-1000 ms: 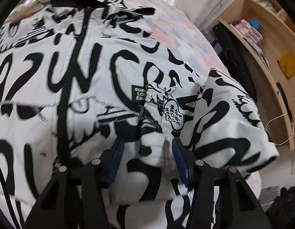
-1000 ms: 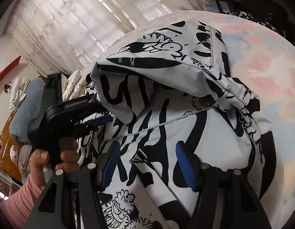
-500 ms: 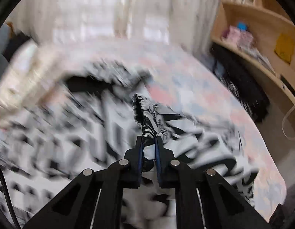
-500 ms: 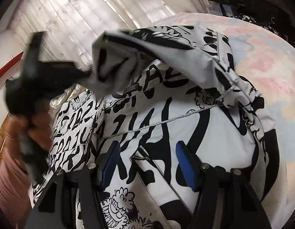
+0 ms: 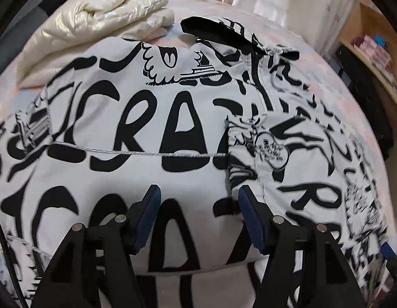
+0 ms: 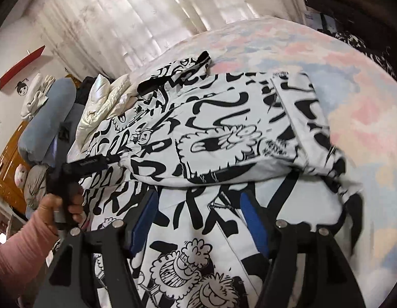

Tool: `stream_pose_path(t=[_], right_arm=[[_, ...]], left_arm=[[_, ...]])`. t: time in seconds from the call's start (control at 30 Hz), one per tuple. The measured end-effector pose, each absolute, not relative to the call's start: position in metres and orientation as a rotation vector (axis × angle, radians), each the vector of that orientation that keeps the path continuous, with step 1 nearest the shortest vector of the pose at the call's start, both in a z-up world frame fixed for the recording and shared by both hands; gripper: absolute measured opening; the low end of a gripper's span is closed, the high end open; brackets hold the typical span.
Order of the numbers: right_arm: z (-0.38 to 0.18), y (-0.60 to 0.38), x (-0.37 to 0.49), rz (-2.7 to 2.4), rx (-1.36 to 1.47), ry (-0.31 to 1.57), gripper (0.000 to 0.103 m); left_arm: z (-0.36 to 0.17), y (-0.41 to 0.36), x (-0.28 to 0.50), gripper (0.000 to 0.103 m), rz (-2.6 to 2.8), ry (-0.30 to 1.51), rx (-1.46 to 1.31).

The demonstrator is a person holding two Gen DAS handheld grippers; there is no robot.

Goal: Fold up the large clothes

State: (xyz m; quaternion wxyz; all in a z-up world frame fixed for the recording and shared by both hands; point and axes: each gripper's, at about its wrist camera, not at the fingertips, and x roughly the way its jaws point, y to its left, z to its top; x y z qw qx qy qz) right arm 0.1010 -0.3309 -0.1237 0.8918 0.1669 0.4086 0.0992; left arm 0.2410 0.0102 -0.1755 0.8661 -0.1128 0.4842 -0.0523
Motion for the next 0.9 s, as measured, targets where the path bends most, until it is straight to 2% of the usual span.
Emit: stream_pose_path(t=[0.07,0.27,0.4,0.43,0.47,0.6,0.67,0.7,0.8,0.9], right_arm=[[-0.115,-0.339,0.107,0.182,0.334,0.862,0.068],[-0.097,-0.399,0.167,0.012,0.346,0.909,0.068],[-0.115,-0.439,0.223,-0.088,0.357,0.955,0.068],[-0.121,-0.447,0.233,-0.106,0.364,0.969,0.068],[-0.129,-0.455,0.244,-0.118,0.379,0.989,0.068],[-0.170,-0.476,0.282,-0.132,0.499,1.091,0.067],[-0.174,-0.472,0.289,-0.069,0.487,1.084,0.014],[-0.167,-0.468,0.290,-0.071,0.437,1.072,0.006],[-0.153,-0.469,0.285,-0.096,0.379,0.979,0.004],[-0.176,-0.479,0.288,-0.138,0.410,1.045,0.007]], left_arm=[[-0.177,0.012,0.250,0.066,-0.134,1.005,-0.272],[-0.189,-0.001,0.269,0.066,-0.191,1.033,-0.238],[-0.190,-0.017,0.276,0.064,-0.208,1.025,-0.192],[-0.190,-0.020,0.277,0.052,-0.214,1.027,-0.189],[-0.190,-0.024,0.277,0.032,-0.222,1.035,-0.182],[-0.182,-0.039,0.272,0.017,-0.210,1.025,-0.136],[-0.171,-0.039,0.265,0.014,-0.228,0.991,-0.152],[-0.163,-0.040,0.258,0.014,-0.236,0.956,-0.152],[-0.162,-0.047,0.251,0.016,-0.229,0.909,-0.092],[-0.183,-0.050,0.258,0.022,-0.197,1.015,-0.060]])
